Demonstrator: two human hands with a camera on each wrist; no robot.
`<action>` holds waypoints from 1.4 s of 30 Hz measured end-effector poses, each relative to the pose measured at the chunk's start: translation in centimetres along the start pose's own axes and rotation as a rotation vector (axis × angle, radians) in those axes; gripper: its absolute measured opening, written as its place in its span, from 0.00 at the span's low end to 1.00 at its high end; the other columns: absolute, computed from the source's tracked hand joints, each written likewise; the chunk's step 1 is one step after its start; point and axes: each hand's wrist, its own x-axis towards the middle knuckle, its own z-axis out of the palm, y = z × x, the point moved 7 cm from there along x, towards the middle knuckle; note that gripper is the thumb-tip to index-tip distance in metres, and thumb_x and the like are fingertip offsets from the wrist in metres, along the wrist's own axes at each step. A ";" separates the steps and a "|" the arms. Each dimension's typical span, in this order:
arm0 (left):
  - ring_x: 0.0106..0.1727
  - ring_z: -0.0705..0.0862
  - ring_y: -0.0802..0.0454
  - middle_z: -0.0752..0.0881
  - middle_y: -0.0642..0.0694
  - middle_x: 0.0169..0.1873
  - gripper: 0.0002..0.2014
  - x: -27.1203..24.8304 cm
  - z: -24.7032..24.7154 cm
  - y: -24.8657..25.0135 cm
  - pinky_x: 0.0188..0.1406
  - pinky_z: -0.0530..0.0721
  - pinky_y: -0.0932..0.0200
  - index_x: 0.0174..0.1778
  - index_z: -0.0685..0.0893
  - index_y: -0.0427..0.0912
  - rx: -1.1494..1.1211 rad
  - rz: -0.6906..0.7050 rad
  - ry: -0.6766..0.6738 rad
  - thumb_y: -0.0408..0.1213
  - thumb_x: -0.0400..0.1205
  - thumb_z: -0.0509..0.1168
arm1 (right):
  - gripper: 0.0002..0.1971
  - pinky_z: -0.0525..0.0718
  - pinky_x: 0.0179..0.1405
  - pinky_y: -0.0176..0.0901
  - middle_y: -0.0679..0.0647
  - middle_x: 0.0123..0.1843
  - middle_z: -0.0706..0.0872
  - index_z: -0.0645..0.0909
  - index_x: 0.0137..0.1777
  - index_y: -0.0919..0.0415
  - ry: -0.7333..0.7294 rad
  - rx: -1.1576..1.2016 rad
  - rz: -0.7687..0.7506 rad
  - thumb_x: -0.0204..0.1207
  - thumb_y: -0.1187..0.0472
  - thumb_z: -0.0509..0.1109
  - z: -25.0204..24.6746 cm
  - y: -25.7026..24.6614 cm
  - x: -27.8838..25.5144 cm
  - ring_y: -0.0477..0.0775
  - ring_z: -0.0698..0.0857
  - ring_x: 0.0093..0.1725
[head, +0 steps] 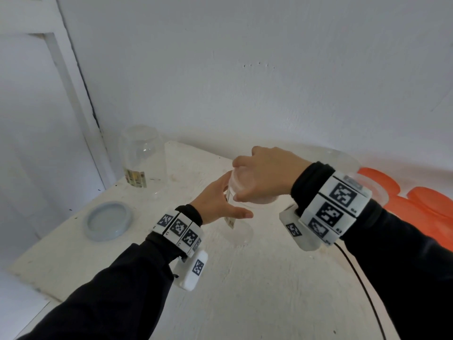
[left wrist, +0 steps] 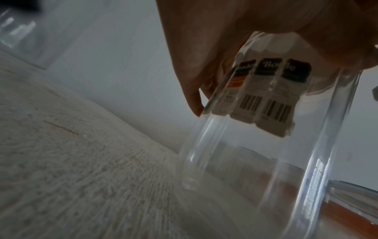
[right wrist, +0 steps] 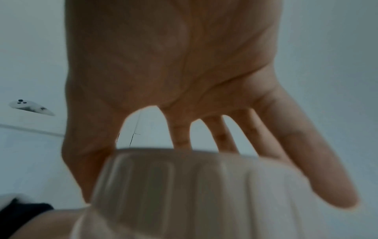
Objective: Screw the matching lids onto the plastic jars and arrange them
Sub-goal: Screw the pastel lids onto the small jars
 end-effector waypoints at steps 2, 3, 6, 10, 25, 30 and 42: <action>0.62 0.79 0.61 0.81 0.57 0.60 0.43 0.0 0.0 -0.1 0.61 0.79 0.58 0.71 0.68 0.54 0.004 -0.005 -0.006 0.44 0.61 0.81 | 0.36 0.76 0.51 0.45 0.51 0.60 0.73 0.63 0.75 0.43 -0.005 0.000 -0.007 0.68 0.31 0.64 0.0 0.1 0.0 0.53 0.76 0.51; 0.62 0.79 0.61 0.81 0.57 0.60 0.43 0.0 -0.1 0.0 0.61 0.79 0.59 0.71 0.67 0.55 0.011 -0.008 -0.012 0.46 0.61 0.81 | 0.38 0.76 0.55 0.47 0.51 0.64 0.72 0.60 0.76 0.40 -0.046 0.035 -0.016 0.67 0.31 0.66 0.2 0.3 0.0 0.54 0.76 0.56; 0.62 0.78 0.63 0.80 0.58 0.59 0.40 0.0 -0.2 0.3 0.59 0.77 0.63 0.68 0.67 0.56 0.047 -0.017 -0.045 0.43 0.63 0.80 | 0.43 0.72 0.68 0.51 0.49 0.72 0.67 0.53 0.79 0.36 -0.153 0.105 -0.109 0.67 0.37 0.73 0.3 0.5 -0.5 0.55 0.71 0.69; 0.57 0.78 0.68 0.79 0.61 0.56 0.37 -0.1 -0.3 0.7 0.51 0.77 0.73 0.66 0.67 0.56 0.073 0.002 -0.044 0.38 0.66 0.79 | 0.40 0.75 0.61 0.46 0.47 0.66 0.72 0.60 0.76 0.33 -0.034 0.147 -0.128 0.64 0.34 0.73 0.0 0.9 -0.6 0.52 0.74 0.63; 0.63 0.75 0.63 0.76 0.58 0.62 0.43 -0.8 0.2 1.5 0.60 0.74 0.69 0.72 0.62 0.53 0.040 0.026 -0.008 0.39 0.66 0.79 | 0.39 0.77 0.56 0.45 0.45 0.66 0.67 0.58 0.75 0.31 0.032 0.192 -0.099 0.65 0.36 0.72 0.9 1.3 -0.4 0.51 0.73 0.60; 0.61 0.75 0.65 0.75 0.62 0.60 0.39 -1.3 0.1 1.8 0.56 0.75 0.74 0.70 0.62 0.56 0.094 -0.003 -0.100 0.39 0.69 0.77 | 0.42 0.76 0.63 0.52 0.44 0.71 0.63 0.55 0.76 0.32 0.011 0.244 -0.125 0.66 0.44 0.75 1.3 1.2 -0.9 0.51 0.67 0.67; 0.56 0.80 0.61 0.84 0.52 0.55 0.14 -4.2 -12.6 9.0 0.56 0.76 0.67 0.61 0.82 0.43 0.616 0.405 0.500 0.41 0.80 0.67 | 0.42 0.75 0.65 0.53 0.45 0.73 0.63 0.57 0.78 0.41 0.122 0.370 -0.116 0.67 0.50 0.76 1.8 1.6 0.4 0.53 0.65 0.68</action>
